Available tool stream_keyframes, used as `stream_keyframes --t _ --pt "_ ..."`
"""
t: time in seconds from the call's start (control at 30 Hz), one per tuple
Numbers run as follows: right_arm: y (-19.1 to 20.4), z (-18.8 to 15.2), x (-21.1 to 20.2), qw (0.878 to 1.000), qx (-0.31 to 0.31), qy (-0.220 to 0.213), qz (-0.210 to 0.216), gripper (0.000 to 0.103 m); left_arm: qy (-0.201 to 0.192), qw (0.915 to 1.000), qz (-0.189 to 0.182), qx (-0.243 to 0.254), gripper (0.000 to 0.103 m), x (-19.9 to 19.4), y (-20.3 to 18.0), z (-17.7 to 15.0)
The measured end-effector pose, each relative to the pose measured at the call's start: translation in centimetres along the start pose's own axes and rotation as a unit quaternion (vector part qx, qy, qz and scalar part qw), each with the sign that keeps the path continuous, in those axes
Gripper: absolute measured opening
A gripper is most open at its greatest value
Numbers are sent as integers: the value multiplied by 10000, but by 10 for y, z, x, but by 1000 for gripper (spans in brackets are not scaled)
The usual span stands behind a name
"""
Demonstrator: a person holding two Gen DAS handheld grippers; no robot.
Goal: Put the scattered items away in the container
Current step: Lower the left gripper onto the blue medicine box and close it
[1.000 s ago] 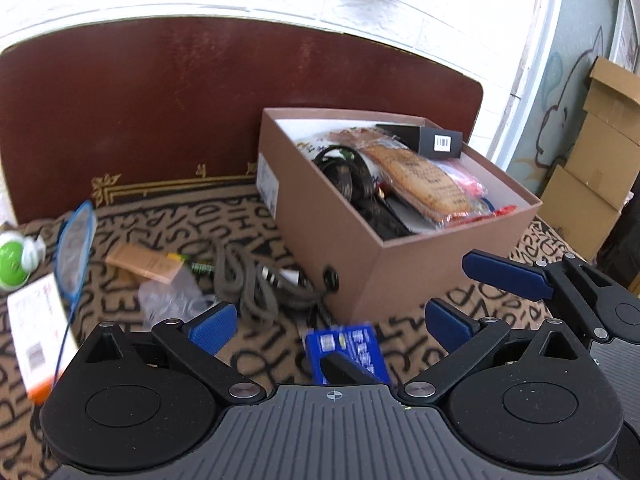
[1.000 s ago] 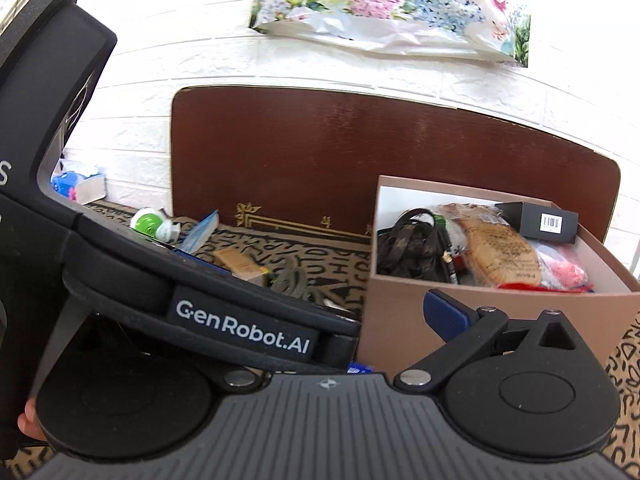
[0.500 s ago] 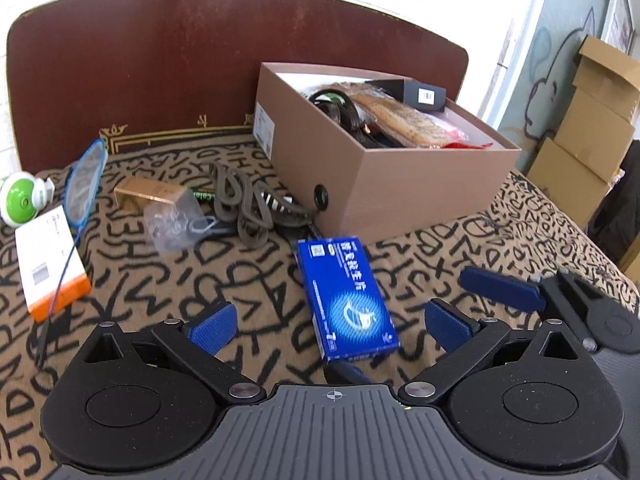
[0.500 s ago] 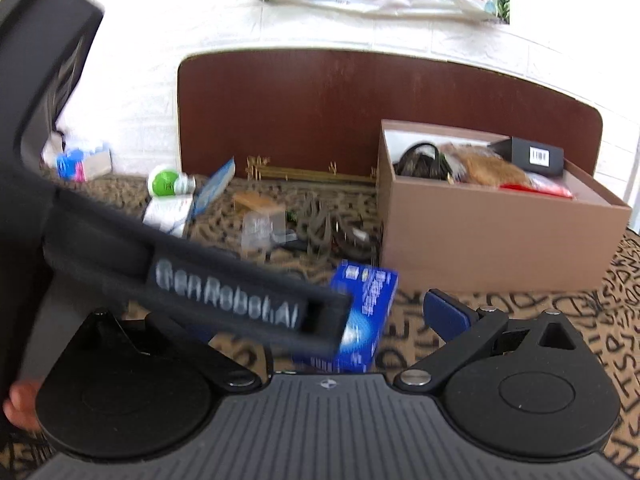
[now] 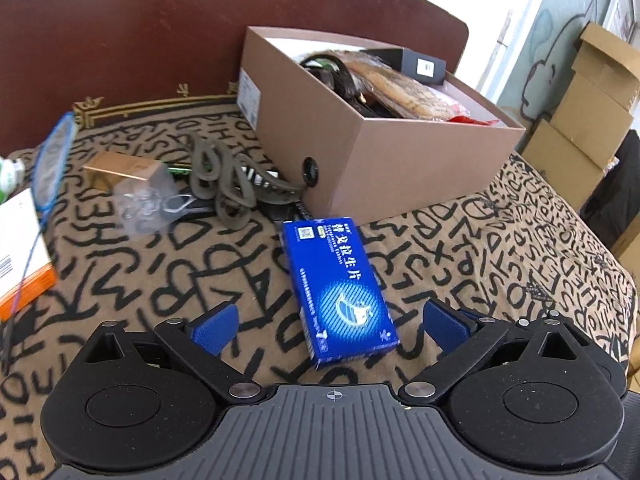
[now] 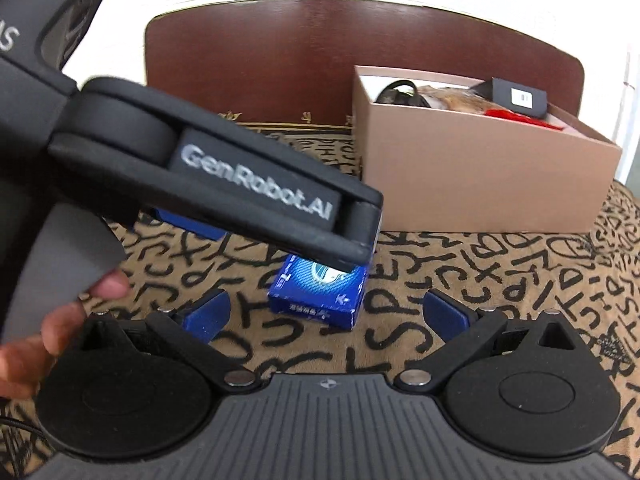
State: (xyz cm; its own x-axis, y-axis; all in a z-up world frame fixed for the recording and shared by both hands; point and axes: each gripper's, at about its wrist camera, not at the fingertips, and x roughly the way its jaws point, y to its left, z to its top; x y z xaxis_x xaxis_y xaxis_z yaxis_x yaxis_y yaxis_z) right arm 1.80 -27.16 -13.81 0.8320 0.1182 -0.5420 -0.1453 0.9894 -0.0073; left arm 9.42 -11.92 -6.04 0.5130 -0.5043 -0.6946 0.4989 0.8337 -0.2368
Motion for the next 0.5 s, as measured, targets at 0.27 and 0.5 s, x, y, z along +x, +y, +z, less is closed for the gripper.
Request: stream_keyframes --t 0.27,0.5 --pt "-1 3 19 9999 41 125 64 87 429 9989 -181 62 84 30 4 12" --pt "-2 4 34 9995 67 265 131 72 586 9978 -301 100 82 43 5 20"
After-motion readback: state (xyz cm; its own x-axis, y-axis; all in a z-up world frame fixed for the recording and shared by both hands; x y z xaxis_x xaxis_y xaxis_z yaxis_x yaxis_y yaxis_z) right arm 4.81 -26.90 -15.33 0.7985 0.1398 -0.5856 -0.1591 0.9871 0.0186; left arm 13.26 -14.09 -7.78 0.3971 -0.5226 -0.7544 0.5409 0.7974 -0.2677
